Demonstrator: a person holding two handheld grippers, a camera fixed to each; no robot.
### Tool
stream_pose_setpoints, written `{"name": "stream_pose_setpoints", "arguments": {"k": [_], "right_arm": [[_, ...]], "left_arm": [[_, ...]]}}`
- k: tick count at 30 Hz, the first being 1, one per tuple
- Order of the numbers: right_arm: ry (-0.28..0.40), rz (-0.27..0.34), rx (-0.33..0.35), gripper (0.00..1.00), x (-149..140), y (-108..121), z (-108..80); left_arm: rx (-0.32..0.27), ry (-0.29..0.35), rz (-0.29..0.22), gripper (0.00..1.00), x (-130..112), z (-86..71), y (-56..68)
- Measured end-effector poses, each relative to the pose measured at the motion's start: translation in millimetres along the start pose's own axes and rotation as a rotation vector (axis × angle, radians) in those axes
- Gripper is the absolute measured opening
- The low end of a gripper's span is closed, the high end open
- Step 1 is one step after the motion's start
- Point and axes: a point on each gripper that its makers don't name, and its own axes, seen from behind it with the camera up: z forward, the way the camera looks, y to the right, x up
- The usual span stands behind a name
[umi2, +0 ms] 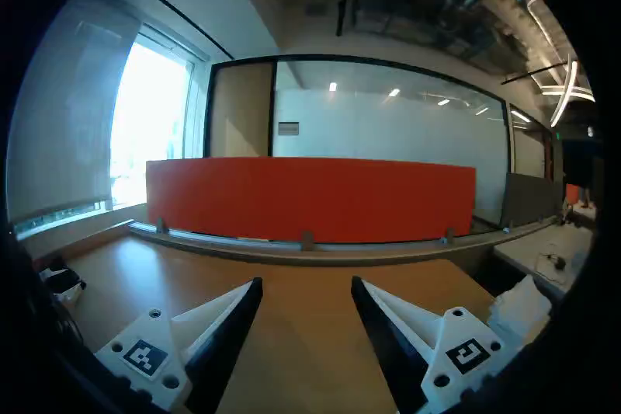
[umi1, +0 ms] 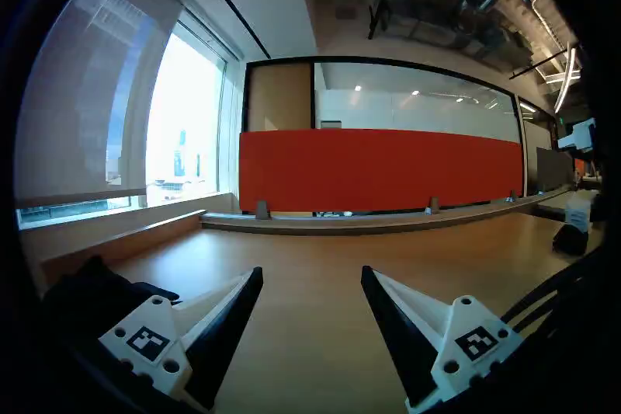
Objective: Fold towel
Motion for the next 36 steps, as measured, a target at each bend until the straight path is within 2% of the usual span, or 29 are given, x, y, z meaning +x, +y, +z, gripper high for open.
{"name": "stream_pose_setpoints", "arguments": {"k": [15, 36], "right_arm": [[0.066, -0.022, -0.029, 0.88, -0.8, 26.9, -4.2], [0.068, 0.023, -0.051, 0.92, -76.9, 54.4, -3.9]], "left_arm": [[0.0, -0.001, 0.001, 0.94, -0.2, -0.5, -0.3], [0.0, 0.0, 0.001, 0.94, -0.5, -0.5, 0.5]]}}
